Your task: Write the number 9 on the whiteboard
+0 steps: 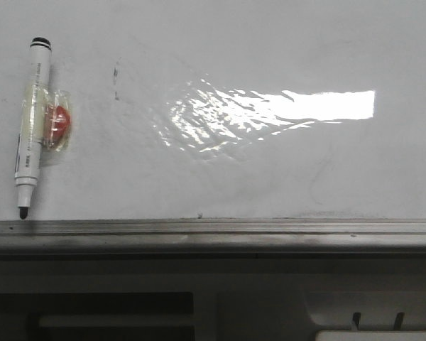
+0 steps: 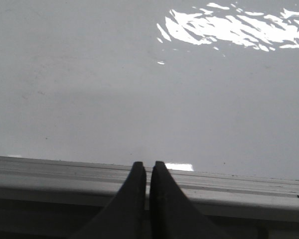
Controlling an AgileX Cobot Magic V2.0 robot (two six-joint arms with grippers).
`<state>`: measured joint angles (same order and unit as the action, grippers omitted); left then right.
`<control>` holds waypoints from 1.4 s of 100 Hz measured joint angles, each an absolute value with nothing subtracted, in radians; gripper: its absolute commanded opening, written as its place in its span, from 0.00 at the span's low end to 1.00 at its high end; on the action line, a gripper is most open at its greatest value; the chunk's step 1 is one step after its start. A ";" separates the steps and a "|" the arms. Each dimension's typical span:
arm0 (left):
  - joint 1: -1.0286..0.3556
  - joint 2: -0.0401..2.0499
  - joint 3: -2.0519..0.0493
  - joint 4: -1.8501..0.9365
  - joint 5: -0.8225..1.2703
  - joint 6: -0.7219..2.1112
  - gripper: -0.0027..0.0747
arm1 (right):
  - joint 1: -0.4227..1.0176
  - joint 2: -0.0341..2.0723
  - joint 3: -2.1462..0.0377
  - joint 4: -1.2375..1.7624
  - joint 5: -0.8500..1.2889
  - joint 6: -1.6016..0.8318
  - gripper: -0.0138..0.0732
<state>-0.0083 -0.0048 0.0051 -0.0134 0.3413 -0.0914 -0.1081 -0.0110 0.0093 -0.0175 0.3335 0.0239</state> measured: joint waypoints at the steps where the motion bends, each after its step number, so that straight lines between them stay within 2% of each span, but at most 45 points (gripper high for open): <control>1: -0.008 -0.005 0.005 -0.013 0.341 -0.091 0.01 | -0.108 -0.011 0.009 -0.018 0.333 0.024 0.08; 140: -0.008 -0.005 0.005 0.037 0.331 -0.091 0.01 | -0.108 -0.011 0.009 -0.024 0.333 0.026 0.08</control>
<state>-0.0083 -0.0048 0.0051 0.0366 0.3312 -0.0914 -0.1081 -0.0110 0.0093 -0.0238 0.3335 0.0259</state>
